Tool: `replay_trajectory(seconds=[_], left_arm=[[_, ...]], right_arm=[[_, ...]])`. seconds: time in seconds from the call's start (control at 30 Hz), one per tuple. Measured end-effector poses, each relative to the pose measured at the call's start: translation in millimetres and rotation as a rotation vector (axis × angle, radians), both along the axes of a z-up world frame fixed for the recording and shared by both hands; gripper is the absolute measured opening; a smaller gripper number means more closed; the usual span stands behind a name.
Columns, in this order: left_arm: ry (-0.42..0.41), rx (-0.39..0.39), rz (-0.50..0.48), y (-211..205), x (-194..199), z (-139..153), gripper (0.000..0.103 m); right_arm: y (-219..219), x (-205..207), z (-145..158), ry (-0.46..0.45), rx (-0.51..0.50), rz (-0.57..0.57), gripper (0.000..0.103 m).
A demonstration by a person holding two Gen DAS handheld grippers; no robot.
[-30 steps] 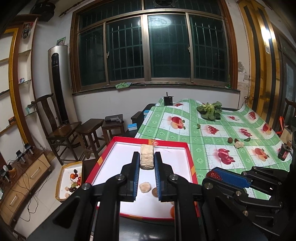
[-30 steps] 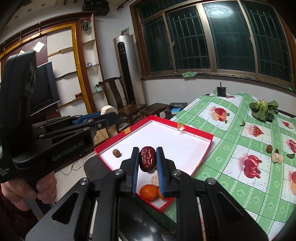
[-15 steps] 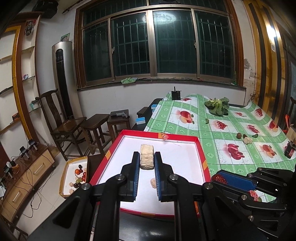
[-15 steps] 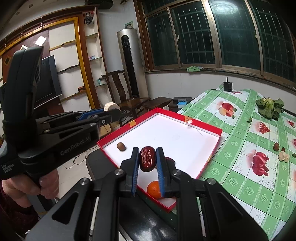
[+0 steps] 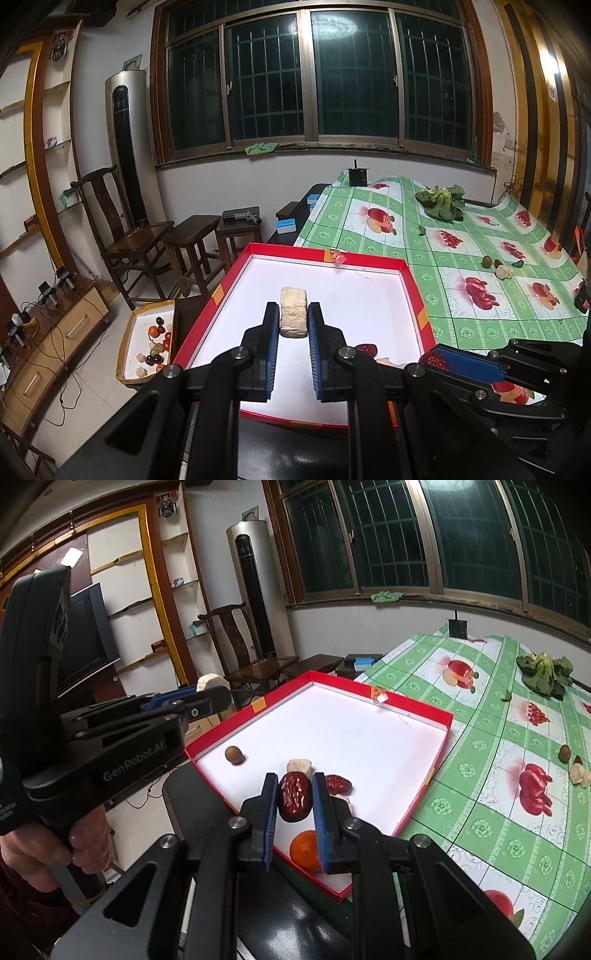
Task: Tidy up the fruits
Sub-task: 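Carry the red date and pale cube over the tray, then open the left gripper to drop the cube while the right gripper releases the date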
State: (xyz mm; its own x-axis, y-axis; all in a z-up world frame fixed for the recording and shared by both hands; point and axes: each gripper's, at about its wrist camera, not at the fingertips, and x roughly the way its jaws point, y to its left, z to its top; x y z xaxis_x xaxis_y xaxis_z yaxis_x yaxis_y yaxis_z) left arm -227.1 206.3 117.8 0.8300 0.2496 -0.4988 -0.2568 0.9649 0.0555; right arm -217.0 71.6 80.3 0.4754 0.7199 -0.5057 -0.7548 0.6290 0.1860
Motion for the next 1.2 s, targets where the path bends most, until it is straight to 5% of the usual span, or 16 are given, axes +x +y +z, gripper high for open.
replay_trajectory(seconds=[1.07, 1.2], left_arm=[[0.190, -0.061, -0.020, 11.7, 31.5, -60.6, 0.014], [0.198, -0.058, -0.015, 11.5, 32.9, -61.0, 0.026]], right_arm=[[15.8, 19.9, -33.6, 0.082, -0.056, -0.011, 0.020], [14.8, 22.4, -33.2, 0.088, -0.043, -0.012, 0.027]])
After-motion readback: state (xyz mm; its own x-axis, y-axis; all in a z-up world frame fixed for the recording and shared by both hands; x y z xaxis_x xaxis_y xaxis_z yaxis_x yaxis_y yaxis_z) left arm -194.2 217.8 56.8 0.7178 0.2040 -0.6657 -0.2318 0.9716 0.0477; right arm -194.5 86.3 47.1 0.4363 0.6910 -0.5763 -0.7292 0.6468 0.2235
